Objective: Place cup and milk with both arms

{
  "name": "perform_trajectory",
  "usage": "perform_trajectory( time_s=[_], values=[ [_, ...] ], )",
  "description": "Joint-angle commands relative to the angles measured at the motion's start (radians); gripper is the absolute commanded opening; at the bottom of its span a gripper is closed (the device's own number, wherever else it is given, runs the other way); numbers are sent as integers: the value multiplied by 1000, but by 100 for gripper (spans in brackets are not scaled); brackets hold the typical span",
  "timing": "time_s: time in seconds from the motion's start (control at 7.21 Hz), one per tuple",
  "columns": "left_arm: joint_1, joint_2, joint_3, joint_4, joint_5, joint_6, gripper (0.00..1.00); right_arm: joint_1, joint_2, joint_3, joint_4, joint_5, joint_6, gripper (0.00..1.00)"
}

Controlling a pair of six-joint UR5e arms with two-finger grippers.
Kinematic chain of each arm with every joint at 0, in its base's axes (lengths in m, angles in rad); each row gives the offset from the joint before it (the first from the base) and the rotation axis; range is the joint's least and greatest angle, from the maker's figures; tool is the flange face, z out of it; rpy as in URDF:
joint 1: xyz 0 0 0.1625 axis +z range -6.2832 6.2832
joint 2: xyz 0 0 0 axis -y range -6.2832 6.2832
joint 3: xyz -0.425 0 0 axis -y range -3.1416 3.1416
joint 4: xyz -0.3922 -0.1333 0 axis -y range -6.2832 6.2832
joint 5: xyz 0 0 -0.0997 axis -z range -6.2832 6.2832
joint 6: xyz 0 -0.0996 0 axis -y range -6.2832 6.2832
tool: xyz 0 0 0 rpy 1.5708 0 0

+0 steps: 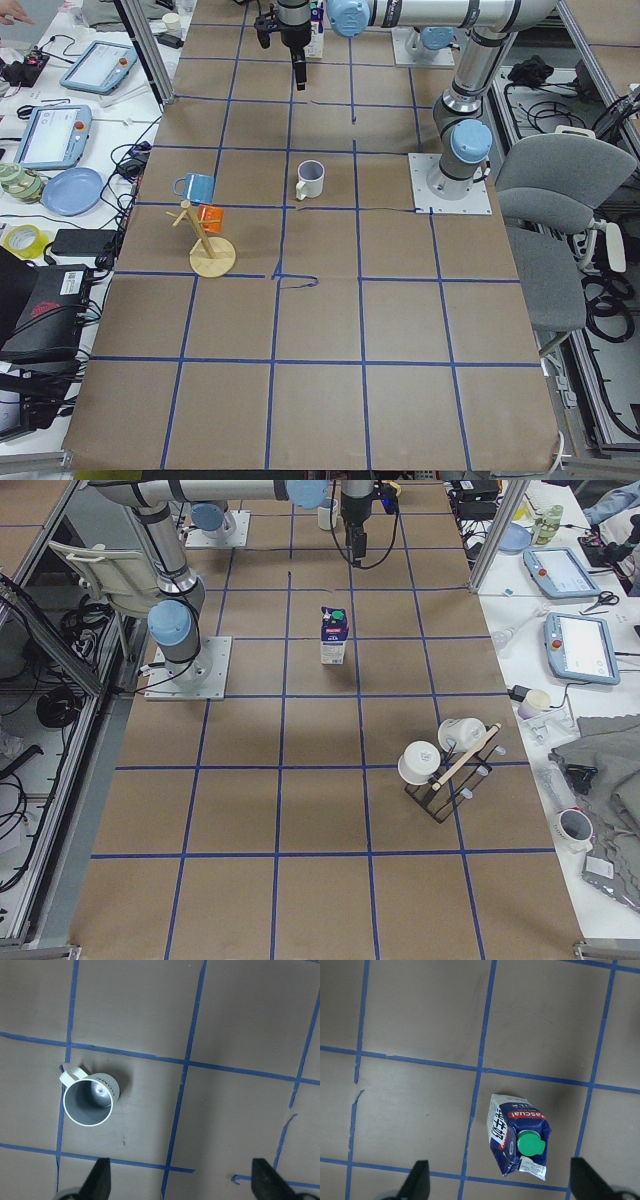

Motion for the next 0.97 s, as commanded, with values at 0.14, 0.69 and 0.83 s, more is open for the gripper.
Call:
perform_trajectory(
  time_s=[0.14,0.69,0.83],
  values=[
    [1,2,3,4,9,0,100,-1,0,0,0,0,0,100],
    [159,-40,-84,30,99,7,100,-1,0,0,0,0,0,100],
    [240,-64,-145,94,96,45,100,-1,0,0,0,0,-2,100]
  ],
)
